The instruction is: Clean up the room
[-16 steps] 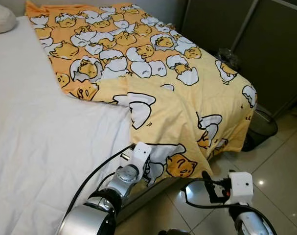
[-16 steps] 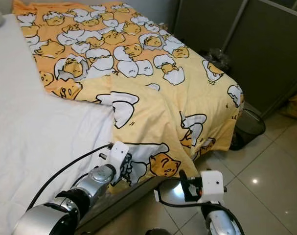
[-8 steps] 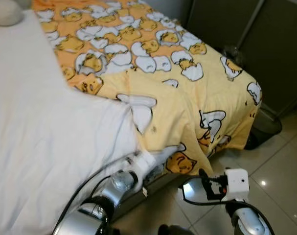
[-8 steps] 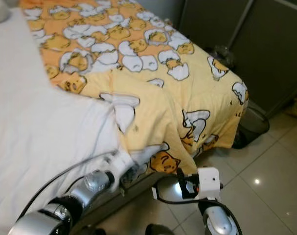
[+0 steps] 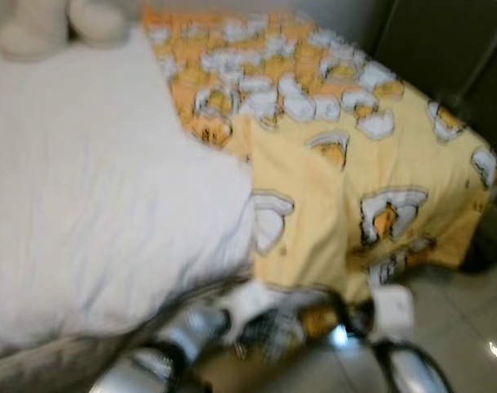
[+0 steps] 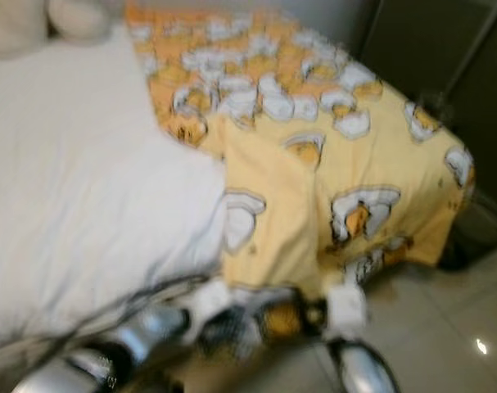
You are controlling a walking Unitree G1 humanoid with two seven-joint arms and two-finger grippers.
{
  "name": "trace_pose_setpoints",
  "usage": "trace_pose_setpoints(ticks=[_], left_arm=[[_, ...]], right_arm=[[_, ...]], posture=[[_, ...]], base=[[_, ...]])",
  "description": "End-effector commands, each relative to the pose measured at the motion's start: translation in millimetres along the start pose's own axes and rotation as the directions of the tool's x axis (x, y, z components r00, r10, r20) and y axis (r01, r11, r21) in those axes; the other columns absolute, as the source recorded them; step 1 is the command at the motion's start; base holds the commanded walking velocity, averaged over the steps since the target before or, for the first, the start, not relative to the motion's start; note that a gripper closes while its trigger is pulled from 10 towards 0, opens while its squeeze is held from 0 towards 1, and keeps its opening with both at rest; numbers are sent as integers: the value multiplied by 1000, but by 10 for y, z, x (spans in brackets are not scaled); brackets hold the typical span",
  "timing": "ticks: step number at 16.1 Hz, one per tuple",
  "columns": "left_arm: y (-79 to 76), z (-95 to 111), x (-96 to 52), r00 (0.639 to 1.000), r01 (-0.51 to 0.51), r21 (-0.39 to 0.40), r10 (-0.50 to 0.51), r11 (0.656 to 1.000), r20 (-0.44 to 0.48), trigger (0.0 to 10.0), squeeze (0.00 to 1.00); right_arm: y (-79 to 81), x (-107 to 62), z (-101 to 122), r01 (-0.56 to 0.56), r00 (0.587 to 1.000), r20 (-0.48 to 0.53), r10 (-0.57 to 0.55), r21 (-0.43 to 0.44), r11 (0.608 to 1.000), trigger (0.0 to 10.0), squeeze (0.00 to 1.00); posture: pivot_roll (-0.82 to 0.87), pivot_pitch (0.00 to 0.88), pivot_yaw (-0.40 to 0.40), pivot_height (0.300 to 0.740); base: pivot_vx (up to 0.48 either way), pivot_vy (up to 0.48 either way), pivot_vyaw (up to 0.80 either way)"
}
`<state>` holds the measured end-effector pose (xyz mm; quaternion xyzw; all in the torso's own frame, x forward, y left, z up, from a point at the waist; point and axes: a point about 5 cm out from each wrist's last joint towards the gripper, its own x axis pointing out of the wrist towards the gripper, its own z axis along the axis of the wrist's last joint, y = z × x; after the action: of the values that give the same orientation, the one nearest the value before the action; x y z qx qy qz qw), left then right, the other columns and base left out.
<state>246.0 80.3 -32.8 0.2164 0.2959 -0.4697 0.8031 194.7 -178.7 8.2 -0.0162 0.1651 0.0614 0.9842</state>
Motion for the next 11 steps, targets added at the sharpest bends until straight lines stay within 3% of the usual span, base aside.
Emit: trace_pose_setpoints(ticks=[1, 2, 6, 8, 11], left_arm=[[-107, 218, 110, 996, 54, 37, -57, 998, 63, 10000, 0], [-132, 220, 119, 996, 65, 35, -67, 997, 64, 10000, 0], [-491, 237, 228, 972, 214, 5, -214, 977, 95, 10000, 0], [-631, 296, 282, 959, 260, -29, -255, 965, 122, 10000, 0], [-730, 381, 324, 939, 321, -57, -310, 945, 145, 10000, 0]], right_arm=[[-136, -92, -76, 40, 999, -27, -41, -12, 999, 10000, 0], [-140, -94, -81, 40, 999, -28, -40, -13, 999, 10000, 0], [-154, -108, -112, 31, 999, -42, -32, -22, 999, 10000, 0], [-152, -114, -136, 24, 998, -52, -25, -26, 999, 10000, 0], [-152, -107, -151, 15, 998, -59, -16, -29, 999, 10000, 0]], posture=[[-139, 12, -46, 740], [-140, 12, -47, 740], [-146, 14, -50, 740], [-147, 13, -52, 740], [-142, 8, -53, 740]], base=[[0, 0, 0], [0, 0, 0], [-289, -129, 0], [0, 0, 0], [0, 0, 0]])
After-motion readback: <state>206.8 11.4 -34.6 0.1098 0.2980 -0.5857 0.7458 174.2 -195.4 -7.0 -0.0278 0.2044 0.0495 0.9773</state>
